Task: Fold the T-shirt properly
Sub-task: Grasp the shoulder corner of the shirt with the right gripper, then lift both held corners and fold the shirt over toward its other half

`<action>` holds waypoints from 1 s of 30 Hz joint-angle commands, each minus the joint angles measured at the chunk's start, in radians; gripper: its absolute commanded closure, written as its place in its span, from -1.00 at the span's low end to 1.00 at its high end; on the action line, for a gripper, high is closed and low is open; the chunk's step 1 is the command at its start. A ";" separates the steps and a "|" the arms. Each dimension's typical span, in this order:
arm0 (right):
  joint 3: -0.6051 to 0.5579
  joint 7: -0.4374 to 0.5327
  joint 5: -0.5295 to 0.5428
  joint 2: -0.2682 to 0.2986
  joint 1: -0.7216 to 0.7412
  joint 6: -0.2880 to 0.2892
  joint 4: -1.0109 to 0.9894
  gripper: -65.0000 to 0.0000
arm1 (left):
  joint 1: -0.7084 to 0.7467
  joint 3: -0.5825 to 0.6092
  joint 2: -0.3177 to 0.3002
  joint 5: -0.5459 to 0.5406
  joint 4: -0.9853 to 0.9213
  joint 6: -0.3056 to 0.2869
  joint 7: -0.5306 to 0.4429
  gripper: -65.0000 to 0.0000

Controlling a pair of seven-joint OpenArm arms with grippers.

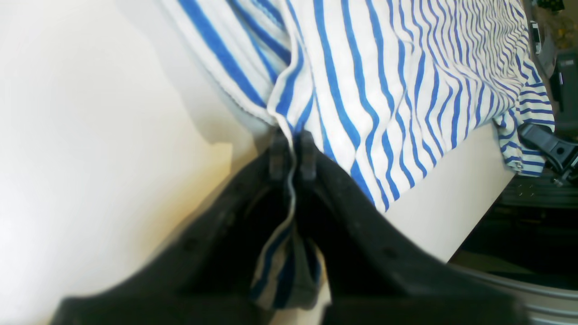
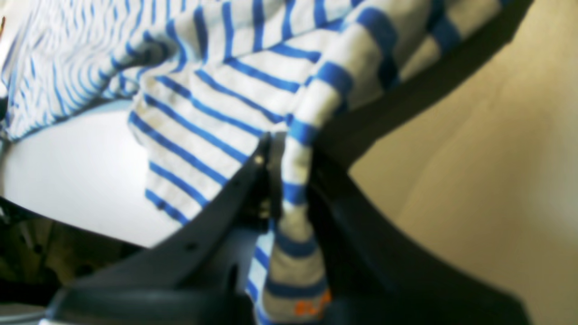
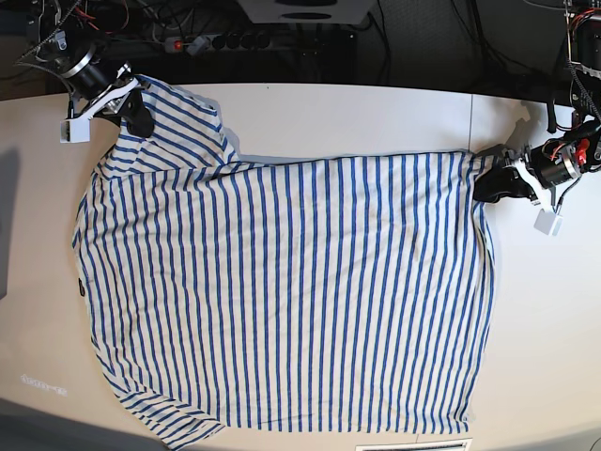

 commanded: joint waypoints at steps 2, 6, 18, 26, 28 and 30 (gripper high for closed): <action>-0.005 -0.082 -0.087 0.009 -0.004 0.031 -0.004 1.00 | -0.010 0.004 -0.028 0.076 -0.005 0.042 0.053 1.00; 0.025 -0.110 -0.084 0.011 -0.008 0.031 0.048 1.00 | -0.016 0.004 -0.069 -0.032 -0.003 0.042 0.111 1.00; 0.254 -0.233 0.108 0.035 -0.064 0.077 0.307 1.00 | -0.034 -0.004 -0.173 -0.302 0.034 0.042 0.300 1.00; 0.274 -0.233 0.115 0.166 -0.039 0.081 0.362 1.00 | -0.142 -0.020 -0.198 -0.309 0.133 0.042 0.307 1.00; 0.274 -0.232 0.104 0.188 -0.021 0.083 0.361 1.00 | -0.171 -0.020 -0.199 -0.309 0.135 0.042 0.304 1.00; 0.274 -0.232 0.095 0.206 0.002 0.083 0.361 1.00 | -0.196 -0.020 -0.199 -0.295 0.135 0.042 0.300 1.00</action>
